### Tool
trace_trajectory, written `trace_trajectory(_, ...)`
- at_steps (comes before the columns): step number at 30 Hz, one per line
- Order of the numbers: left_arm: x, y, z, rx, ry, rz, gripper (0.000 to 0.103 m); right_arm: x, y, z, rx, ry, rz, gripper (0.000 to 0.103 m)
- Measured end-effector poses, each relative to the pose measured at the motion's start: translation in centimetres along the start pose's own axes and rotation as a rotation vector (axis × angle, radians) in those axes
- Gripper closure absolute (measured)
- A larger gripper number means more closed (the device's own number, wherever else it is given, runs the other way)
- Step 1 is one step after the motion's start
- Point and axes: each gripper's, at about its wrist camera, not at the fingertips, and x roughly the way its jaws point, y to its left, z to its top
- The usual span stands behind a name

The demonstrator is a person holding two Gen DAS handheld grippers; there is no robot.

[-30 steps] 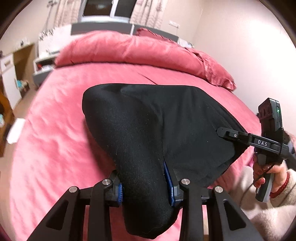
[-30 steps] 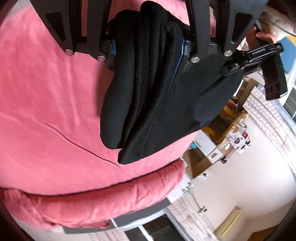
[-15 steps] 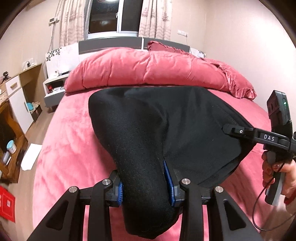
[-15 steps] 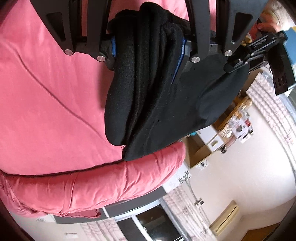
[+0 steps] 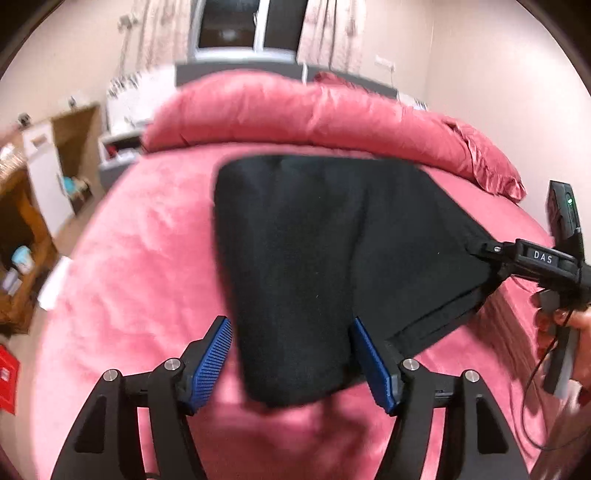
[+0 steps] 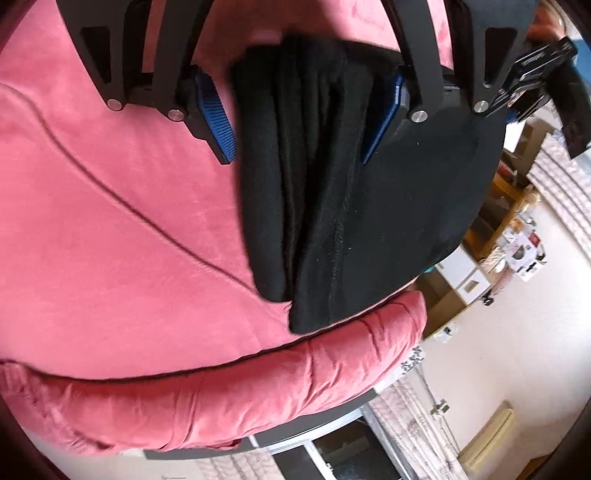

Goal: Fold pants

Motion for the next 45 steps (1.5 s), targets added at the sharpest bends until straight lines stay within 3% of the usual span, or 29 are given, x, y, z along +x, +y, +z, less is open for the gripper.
trace_trajectory(2,-1.9,-0.6,-0.3,0.018,-0.067,0.063,0.035,-2.6,1.4,0.2,-0.055,-0.100,-0.097,0.038)
trace_trajectory(4,-2.5,-0.8,0.9,0.023,-0.128,0.108,0.035,-4.1,3.1,0.8,-0.105,-0.165,-0.073,0.044)
trace_trajectory(6,-1.8,-0.9,2.6,0.012,-0.132,0.106,0.035,-3.9,5.0,1.8,-0.171,-0.159,-0.038,0.046)
trace_trajectory(9,1.4,-1.5,5.4,0.003,-0.072,0.096,0.035,-1.3,7.8,3.3,-0.282,-0.099,-0.017,0.050)
trace_trajectory(12,6.1,-2.6,7.1,0.060,0.037,0.156,0.035,3.5,7.8,4.9,-0.279,0.012,-0.072,0.051)
trace_trajectory(14,9.0,-2.7,7.2,0.100,0.110,0.179,0.028,5.8,6.3,5.3,-0.261,0.072,-0.168,0.062)
trace_trajectory(15,10.0,-2.3,7.1,0.071,0.127,0.165,0.023,6.6,5.5,5.2,-0.268,0.085,-0.206,0.072)
trace_trajectory(17,11.2,-0.9,7.1,-0.032,0.166,0.136,0.009,6.7,4.2,4.9,-0.242,0.078,-0.169,0.072)
trace_trajectory(20,12.3,2.1,6.7,-0.274,0.246,0.014,0.006,6.3,5.5,4.4,-0.287,0.055,-0.220,0.071)
trace_trajectory(22,11.7,3.0,6.4,-0.364,0.256,-0.051,0.009,5.4,5.8,4.0,-0.283,0.030,-0.212,0.067)
trace_trajectory(23,10.8,2.9,6.1,-0.370,0.250,-0.050,0.012,4.3,5.6,3.6,-0.260,0.015,-0.203,0.060)
trace_trajectory(26,7.2,1.3,4.7,-0.311,0.198,-0.024,0.018,0.6,5.0,2.0,-0.183,-0.020,-0.154,0.040)
trace_trajectory(29,3.5,-0.8,2.8,-0.224,0.112,0.022,0.018,-1.5,5.6,-0.1,-0.157,-0.050,-0.151,0.030)
trace_trajectory(33,0.2,-3.8,0.1,-0.143,0.083,0.094,0.018,-3.8,6.4,-4.2,-0.138,-0.018,-0.160,0.028)
trace_trajectory(35,-1.6,-5.0,-1.3,-0.119,0.074,0.126,0.018,-4.9,7.0,-5.8,-0.149,-0.008,-0.168,0.020)
trace_trajectory(37,-3.0,-6.0,-2.5,-0.102,0.089,0.158,0.018,-5.9,7.5,-7.2,-0.147,0.011,-0.154,0.018)
trace_trajectory(40,-4.9,-6.7,-3.7,-0.106,0.097,0.144,0.018,-7.7,8.5,-9.1,-0.160,0.013,-0.162,0.011)
trace_trajectory(45,-8.7,-7.3,-5.0,-0.111,0.050,0.152,0.018,-10.2,10.0,-11.1,-0.192,-0.024,-0.203,0.009)
